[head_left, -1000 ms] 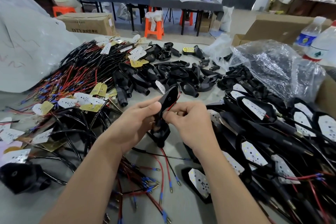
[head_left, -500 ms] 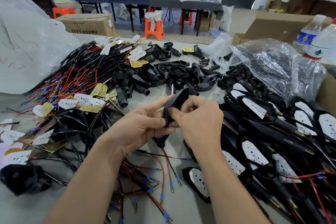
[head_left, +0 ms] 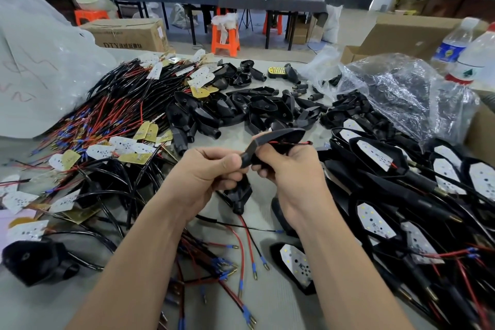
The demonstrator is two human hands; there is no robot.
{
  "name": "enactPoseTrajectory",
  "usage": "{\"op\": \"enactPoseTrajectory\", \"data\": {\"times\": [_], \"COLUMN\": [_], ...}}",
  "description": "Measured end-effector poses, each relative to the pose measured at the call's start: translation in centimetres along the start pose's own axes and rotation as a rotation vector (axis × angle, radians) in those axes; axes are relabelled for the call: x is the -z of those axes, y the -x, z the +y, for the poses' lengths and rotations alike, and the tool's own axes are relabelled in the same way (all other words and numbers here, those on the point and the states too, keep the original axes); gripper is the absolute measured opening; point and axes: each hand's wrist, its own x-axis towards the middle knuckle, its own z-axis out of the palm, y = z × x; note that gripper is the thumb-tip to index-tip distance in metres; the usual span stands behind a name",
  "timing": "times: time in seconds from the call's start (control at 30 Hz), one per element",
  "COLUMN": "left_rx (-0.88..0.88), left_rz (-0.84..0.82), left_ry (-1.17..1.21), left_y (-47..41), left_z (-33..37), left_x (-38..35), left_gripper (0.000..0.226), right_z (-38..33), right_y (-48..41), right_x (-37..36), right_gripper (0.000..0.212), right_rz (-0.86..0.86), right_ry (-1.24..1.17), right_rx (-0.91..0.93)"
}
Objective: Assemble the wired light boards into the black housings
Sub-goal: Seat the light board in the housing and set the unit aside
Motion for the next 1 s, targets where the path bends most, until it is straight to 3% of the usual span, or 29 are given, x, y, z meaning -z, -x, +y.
{"op": "enactPoseTrajectory", "data": {"times": [0.1, 0.3, 0.37, 0.4, 0.5, 0.6, 0.67, 0.77, 1.0], "left_rx": [-0.046, -0.079, -0.062, -0.04, -0.031, -0.09, -0.133, -0.172, -0.119], "left_rz": [-0.03, 0.096, 0.199, 0.253, 0.345, 0.453, 0.57, 0.71, 0.661], "left_ry": [0.027, -0.023, 0.037, 0.083, 0.302, 0.505, 0.554, 0.509, 0.316], "left_y": [0.2, 0.3, 0.3, 0.2, 0.3, 0.2, 0.0, -0.4, -1.2], "left_z": [0.1, 0.1, 0.3, 0.4, 0.9, 1.2, 1.1, 1.0, 0.4], "left_x": [0.2, -0.2, -0.1, 0.1, 0.6, 0.7, 1.0, 1.5, 0.8], "left_gripper": [0.055, 0.026, 0.013, 0.019, 0.032, 0.033, 0.03, 0.028, 0.023], "right_z": [-0.2, 0.0, -0.4, -0.6, -1.2, -2.0, -2.2, -1.7, -0.6], "right_y": [0.2, 0.1, -0.1, -0.2, -0.7, -0.5, -0.6, -0.8, -0.1], "right_x": [-0.2, -0.2, 0.0, 0.3, 1.2, 1.5, 1.9, 2.2, 0.4], "right_gripper": [0.023, 0.013, 0.008, 0.012, 0.042, 0.021, 0.027, 0.022, 0.024], "right_rz": [0.018, 0.062, -0.004, -0.021, -0.02, -0.014, -0.016, 0.0, -0.033], "right_ry": [-0.035, -0.013, -0.117, -0.198, -0.444, -0.707, -0.758, -0.595, -0.022], "right_rx": [-0.011, -0.039, -0.095, -0.121, -0.144, -0.211, -0.242, -0.239, -0.128]}}
